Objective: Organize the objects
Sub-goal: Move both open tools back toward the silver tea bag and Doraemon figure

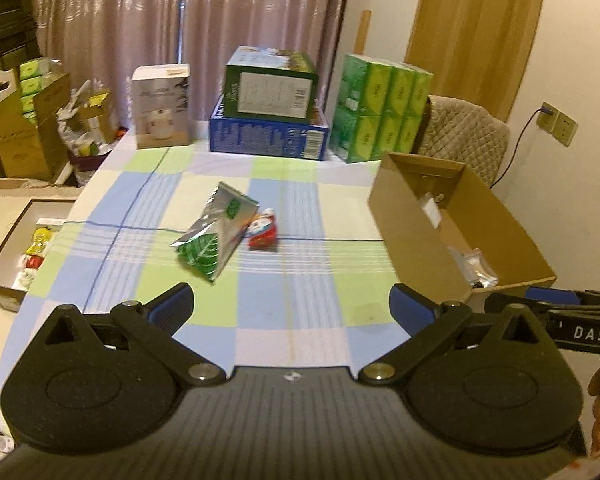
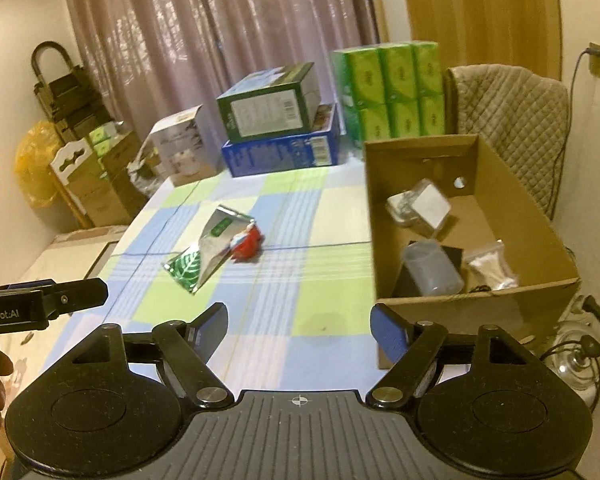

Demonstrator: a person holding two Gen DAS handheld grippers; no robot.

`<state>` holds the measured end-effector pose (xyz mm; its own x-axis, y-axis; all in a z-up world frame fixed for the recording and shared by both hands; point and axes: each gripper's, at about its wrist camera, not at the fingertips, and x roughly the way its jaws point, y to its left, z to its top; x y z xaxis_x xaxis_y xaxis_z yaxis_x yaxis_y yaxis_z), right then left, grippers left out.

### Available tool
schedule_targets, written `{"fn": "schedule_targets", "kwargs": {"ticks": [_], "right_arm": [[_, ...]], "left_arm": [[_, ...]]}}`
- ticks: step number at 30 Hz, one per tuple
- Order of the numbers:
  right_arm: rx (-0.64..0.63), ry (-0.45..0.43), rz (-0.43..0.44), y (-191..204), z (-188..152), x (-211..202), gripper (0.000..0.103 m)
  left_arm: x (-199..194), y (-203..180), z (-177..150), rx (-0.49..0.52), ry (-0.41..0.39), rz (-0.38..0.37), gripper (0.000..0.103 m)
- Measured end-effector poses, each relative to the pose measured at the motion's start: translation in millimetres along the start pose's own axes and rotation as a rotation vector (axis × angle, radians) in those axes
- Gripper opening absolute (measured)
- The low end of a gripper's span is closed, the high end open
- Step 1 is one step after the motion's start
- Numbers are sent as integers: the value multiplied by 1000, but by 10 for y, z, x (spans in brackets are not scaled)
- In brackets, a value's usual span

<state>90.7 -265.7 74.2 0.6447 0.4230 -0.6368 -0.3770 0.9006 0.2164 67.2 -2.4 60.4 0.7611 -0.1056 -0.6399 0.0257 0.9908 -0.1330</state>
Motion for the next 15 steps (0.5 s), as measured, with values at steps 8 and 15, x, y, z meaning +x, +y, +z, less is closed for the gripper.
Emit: {"fn": "schedule_targets", "kwargs": {"ticks": [8,15], "right_arm": [[-22,34,20,153,-107,157,76],[-37,44,30,230,-120,237,76]], "left_arm": [[-19,316,-138,-44,36,12,102],[10,451,-100,-52,32,19,102]]}}
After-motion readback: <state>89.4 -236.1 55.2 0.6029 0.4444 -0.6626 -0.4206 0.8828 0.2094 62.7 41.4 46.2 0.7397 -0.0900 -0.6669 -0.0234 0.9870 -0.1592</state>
